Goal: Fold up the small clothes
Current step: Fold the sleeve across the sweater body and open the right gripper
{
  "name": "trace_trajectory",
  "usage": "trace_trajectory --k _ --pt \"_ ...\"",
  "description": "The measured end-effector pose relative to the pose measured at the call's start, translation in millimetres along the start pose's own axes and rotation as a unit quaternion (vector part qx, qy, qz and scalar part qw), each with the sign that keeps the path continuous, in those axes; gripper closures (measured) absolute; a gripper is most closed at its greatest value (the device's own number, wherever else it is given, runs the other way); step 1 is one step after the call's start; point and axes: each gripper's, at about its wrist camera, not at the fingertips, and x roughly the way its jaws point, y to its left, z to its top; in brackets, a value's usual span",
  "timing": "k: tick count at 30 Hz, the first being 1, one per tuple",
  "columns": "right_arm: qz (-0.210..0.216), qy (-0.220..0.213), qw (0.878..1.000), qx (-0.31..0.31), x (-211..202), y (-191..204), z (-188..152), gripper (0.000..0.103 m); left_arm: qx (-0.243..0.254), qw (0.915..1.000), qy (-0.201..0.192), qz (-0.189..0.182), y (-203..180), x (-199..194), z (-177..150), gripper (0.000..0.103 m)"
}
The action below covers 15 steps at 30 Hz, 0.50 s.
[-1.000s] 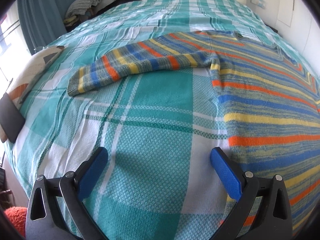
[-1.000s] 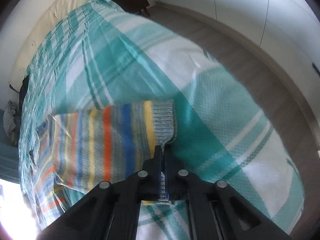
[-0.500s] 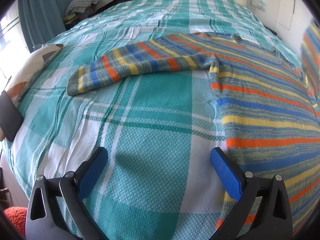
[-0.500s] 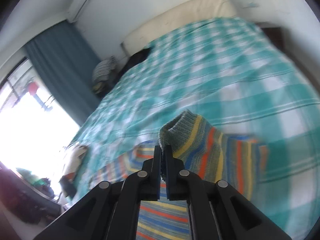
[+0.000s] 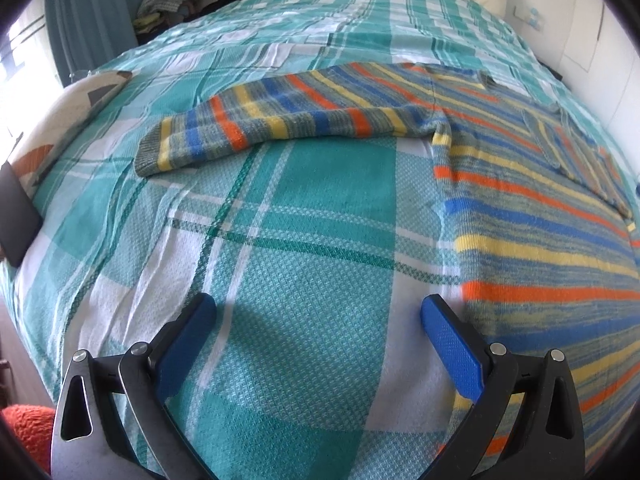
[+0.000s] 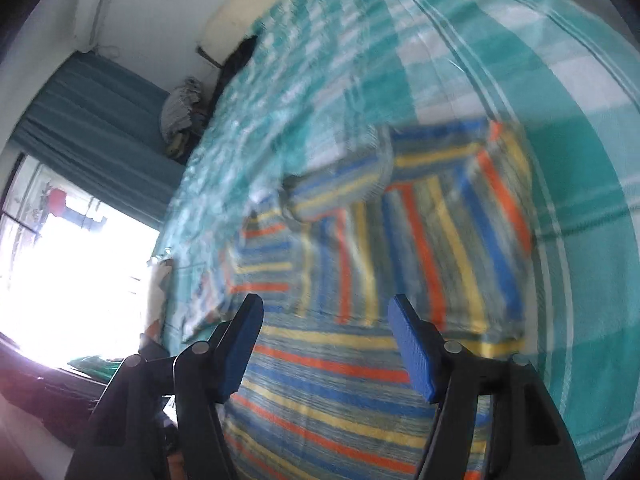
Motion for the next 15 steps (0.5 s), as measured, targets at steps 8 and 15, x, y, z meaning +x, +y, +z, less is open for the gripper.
trace_trajectory --k 8,15 --pt "-0.133 -0.088 0.987 0.028 -41 -65 -45 0.057 0.019 0.9998 -0.001 0.001 -2 -1 -3 0.000" --pt "0.022 0.023 0.999 -0.039 -43 -32 -119 0.056 0.019 0.9997 -0.013 0.012 -7 3 -4 0.000"
